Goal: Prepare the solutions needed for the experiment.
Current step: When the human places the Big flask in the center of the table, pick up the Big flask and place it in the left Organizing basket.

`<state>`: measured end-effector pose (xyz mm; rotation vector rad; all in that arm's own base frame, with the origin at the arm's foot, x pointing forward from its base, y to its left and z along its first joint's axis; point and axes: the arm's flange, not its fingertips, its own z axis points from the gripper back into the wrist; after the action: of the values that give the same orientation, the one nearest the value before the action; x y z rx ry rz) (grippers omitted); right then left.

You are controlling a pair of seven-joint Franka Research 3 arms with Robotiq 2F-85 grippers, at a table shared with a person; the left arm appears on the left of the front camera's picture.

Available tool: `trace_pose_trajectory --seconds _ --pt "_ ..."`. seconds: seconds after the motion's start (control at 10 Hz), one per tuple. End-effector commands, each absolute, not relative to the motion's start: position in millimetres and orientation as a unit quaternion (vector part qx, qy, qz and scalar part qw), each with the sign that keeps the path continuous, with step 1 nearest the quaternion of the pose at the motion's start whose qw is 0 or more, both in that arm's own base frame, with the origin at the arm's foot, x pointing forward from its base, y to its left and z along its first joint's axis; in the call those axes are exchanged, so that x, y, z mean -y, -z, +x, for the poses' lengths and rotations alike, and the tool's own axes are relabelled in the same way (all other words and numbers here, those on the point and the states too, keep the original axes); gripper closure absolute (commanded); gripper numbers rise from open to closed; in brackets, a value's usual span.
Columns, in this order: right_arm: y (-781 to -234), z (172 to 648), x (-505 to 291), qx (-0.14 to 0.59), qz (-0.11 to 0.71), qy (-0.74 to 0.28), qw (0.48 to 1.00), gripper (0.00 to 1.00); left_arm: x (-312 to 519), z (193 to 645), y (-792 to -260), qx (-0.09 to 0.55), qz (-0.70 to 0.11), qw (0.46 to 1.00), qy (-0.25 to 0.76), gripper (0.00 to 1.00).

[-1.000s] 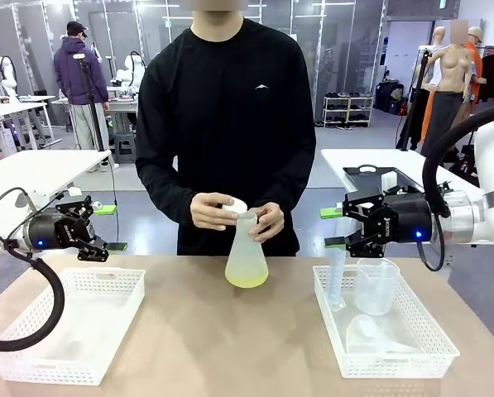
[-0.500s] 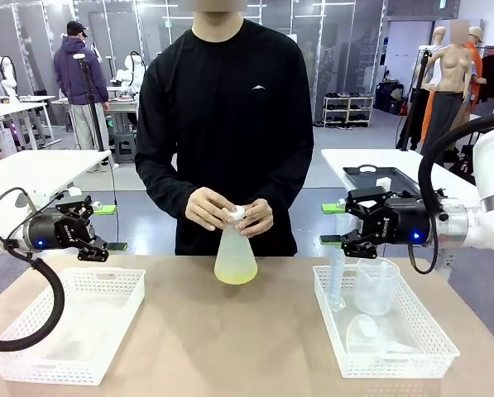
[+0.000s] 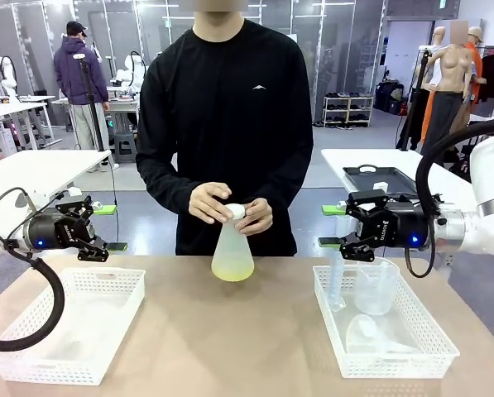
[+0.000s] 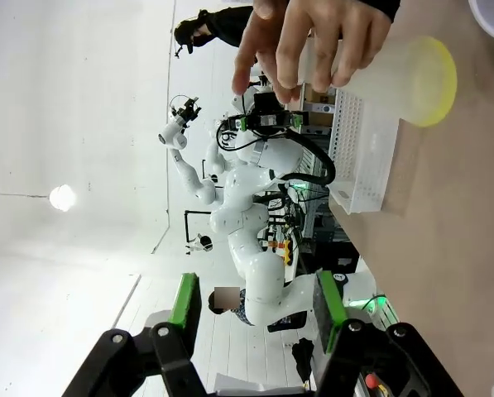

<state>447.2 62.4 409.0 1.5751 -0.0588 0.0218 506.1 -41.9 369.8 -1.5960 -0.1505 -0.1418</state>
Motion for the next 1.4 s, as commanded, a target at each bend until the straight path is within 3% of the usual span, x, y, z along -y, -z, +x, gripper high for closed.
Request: trace_pose_trajectory --seconds 0.0,1.3 --pt "-415.4 450.4 -62.8 0.012 0.707 0.006 0.707 0.30 42.1 505.8 -372.5 0.069 -0.713 0.694 0.067 0.00" --pt "-409.0 447.2 -62.4 0.026 0.708 -0.010 0.705 0.30 42.1 505.8 -372.5 0.069 -0.713 0.694 0.067 0.00"
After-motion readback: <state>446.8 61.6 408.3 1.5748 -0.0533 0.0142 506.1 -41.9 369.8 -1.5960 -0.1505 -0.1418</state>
